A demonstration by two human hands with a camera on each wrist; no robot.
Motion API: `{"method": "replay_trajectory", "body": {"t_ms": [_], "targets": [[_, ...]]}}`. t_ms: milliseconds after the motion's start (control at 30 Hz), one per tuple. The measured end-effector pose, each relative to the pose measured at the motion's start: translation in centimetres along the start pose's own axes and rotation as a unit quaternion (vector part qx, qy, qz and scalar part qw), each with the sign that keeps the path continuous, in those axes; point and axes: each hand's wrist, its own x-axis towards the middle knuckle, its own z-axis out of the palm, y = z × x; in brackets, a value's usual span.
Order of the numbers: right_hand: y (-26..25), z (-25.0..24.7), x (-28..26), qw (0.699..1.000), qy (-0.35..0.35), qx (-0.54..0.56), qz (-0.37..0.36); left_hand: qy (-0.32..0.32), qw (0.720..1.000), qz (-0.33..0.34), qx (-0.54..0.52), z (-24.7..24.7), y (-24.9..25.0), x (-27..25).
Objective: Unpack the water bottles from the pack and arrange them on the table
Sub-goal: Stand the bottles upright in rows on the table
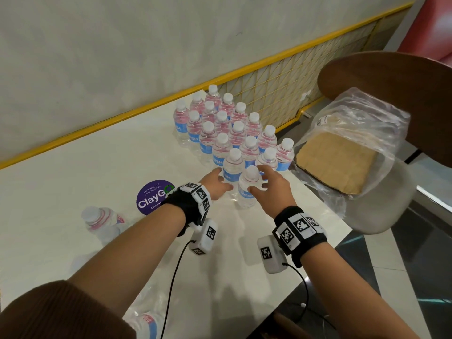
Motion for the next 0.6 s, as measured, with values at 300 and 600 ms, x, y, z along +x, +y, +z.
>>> {"method": "replay_trajectory", "body": {"t_ms": [300,600], "targets": [[-0.1,-0.1,0.2,1.000,0.012,-0.010,0.015,0.010,1.000,-0.009,0.001,0.9,0.0,-0.3],[0.1,0.2,0.2,0.997,-0.033,0.034,0.062,-0.024,0.999,-0.037,0.002,1.3,-0.5,-0.4]]}}
